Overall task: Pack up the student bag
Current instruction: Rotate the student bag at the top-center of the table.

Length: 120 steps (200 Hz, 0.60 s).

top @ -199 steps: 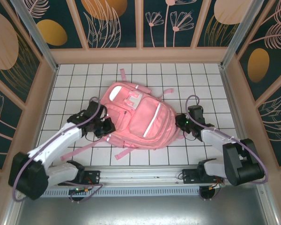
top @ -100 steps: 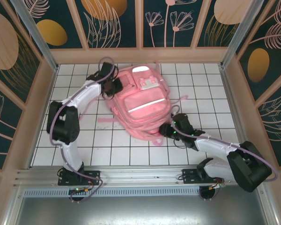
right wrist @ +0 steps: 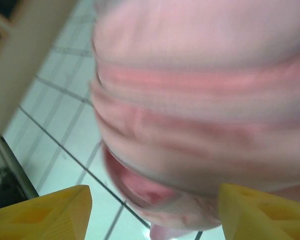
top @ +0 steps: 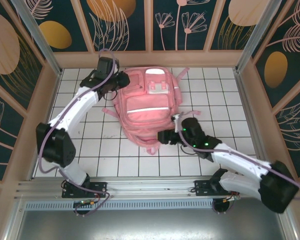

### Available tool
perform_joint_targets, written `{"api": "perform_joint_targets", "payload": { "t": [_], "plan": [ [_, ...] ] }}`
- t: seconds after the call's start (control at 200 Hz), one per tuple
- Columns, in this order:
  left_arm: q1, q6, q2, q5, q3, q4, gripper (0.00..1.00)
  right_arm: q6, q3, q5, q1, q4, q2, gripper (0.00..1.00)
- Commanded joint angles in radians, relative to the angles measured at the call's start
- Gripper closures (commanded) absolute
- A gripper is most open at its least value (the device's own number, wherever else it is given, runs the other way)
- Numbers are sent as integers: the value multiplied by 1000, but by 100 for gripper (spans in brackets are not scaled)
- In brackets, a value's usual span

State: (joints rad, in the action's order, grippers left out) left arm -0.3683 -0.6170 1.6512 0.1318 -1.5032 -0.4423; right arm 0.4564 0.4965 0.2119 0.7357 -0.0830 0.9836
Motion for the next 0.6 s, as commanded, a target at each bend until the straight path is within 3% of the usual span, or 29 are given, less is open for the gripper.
{"api": "perform_joint_targets", "payload": {
  "t": [0.0, 0.055, 0.115, 0.19, 0.285, 0.42, 0.52, 0.595],
  "plan": [
    [-1, 26, -80, 97, 121, 39, 78, 25, -51, -28, -83, -33, -133, 40],
    [0, 24, -113, 106, 162, 48, 78, 53, -84, -47, -111, -57, -189, 49],
    [-1, 28, -146, 130, 203, 68, 78, 82, -109, -121, -133, -67, -213, 66],
    [-1, 18, -175, 151, 244, 91, 79, 126, -74, -223, -182, -4, -129, 100],
    [-2, 1, -203, 192, 293, 139, 79, 144, 17, -168, -281, 35, 90, 100],
    [-6, -3, -210, 216, 311, 145, 79, 147, 141, -43, -295, 17, 386, 100],
    [-8, 3, -218, 225, 319, 135, 79, 167, 212, 59, -253, -25, 530, 100],
    [-8, 9, -222, 227, 319, 116, 78, 161, 257, 74, -156, -73, 567, 100]
  ]
}}
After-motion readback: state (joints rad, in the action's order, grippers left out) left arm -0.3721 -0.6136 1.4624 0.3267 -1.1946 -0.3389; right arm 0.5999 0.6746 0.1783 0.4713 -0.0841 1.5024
